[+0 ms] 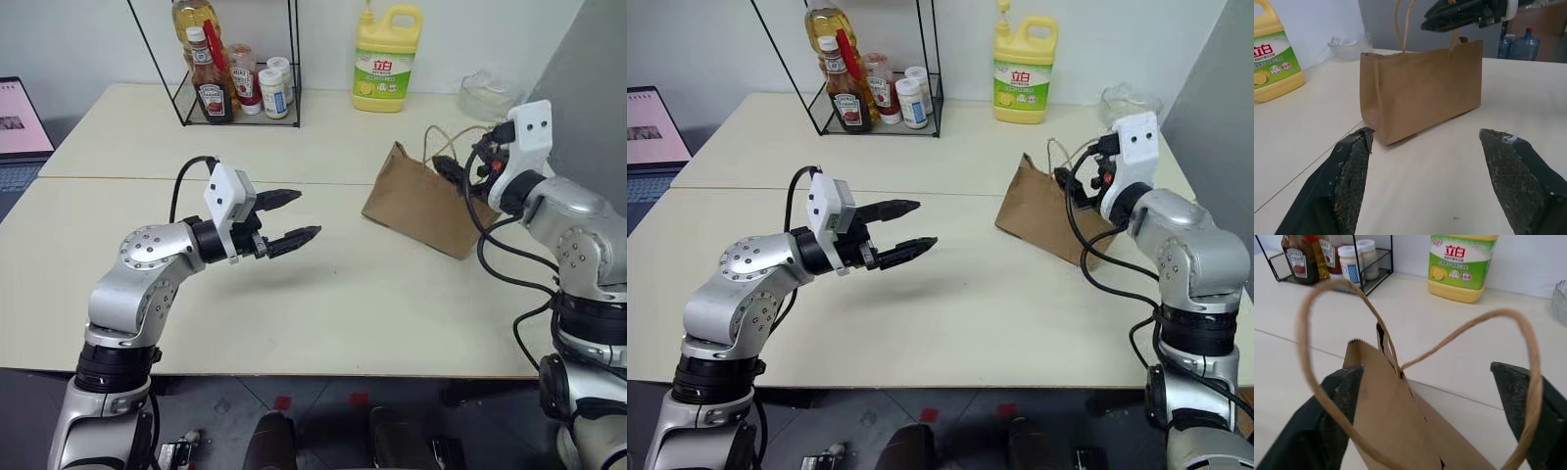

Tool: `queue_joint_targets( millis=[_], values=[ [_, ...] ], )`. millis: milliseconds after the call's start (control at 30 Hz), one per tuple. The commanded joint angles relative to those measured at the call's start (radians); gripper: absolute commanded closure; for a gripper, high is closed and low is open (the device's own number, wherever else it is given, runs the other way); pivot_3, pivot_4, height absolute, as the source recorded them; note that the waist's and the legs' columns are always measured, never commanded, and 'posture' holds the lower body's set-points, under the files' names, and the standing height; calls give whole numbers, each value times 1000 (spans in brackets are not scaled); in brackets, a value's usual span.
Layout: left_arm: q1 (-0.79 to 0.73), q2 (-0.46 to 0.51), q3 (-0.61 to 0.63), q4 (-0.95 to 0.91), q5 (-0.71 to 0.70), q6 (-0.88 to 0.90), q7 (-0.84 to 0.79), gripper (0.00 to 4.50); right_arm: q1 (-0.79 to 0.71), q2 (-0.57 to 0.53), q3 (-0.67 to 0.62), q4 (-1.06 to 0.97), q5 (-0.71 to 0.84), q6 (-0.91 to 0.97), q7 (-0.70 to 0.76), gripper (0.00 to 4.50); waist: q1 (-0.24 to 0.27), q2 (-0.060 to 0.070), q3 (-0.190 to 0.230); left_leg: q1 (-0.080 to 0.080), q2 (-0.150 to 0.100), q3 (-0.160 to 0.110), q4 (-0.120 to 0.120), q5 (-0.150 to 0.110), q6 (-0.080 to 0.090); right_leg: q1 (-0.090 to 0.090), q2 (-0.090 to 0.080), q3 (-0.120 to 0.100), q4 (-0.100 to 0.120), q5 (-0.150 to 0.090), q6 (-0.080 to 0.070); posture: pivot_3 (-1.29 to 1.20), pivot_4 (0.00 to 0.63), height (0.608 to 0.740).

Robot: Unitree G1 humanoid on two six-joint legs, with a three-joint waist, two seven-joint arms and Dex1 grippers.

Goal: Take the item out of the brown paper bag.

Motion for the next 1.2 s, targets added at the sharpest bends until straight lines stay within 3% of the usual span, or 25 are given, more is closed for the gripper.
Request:
queue_joint_targets(
  millis=[33, 300, 433, 733, 967, 1200],
  values=[
    [-16, 15, 17, -21, -6, -15, -10, 772, -48, 2, -63, -18, 39, 49, -19, 1697, 0, 0, 0, 0, 0, 0, 0, 0, 0, 0, 0, 0, 0, 0, 0, 0, 150, 740],
    [-17, 24, 21, -22, -10, -12, -18, 772, -93, -36, -25, -10, 47, 102, 11, 4480, 0, 0, 0, 0, 0, 0, 0, 0, 0, 0, 0, 0, 0, 0, 0, 0, 150, 740],
    [-11, 32, 27, -21, -10, -11, -21, 772, -115, -78, 23, 10, 38, 84, 67, 4480, -1, 0, 0, 0, 0, 0, 0, 0, 0, 0, 0, 0, 0, 0, 0, 0, 150, 740],
    [38, 94, 59, -15, -8, -4, -27, 772, -199, -219, 223, 133, -38, -196, 403, 4480, -7, 2, 1, 0, 0, 0, 0, 0, 0, -1, 0, -1, 0, 0, 0, 0, 150, 740],
    [79, 116, 84, -43, -27, 22, -18, 772, -308, -220, 312, 329, -149, -451, 565, 4480, -14, 2, 1, 0, 0, -1, 0, 0, 0, -1, 0, -1, 0, 0, 0, 0, 150, 740],
    [123, 145, 119, -56, -47, 47, -23, 772, -410, -178, 347, 460, -213, -583, 658, 4480, -18, 3, 3, 0, 0, -1, 0, 0, 0, -1, -1, -2, 0, 1, -1, 0, 150, 740]
  ],
)
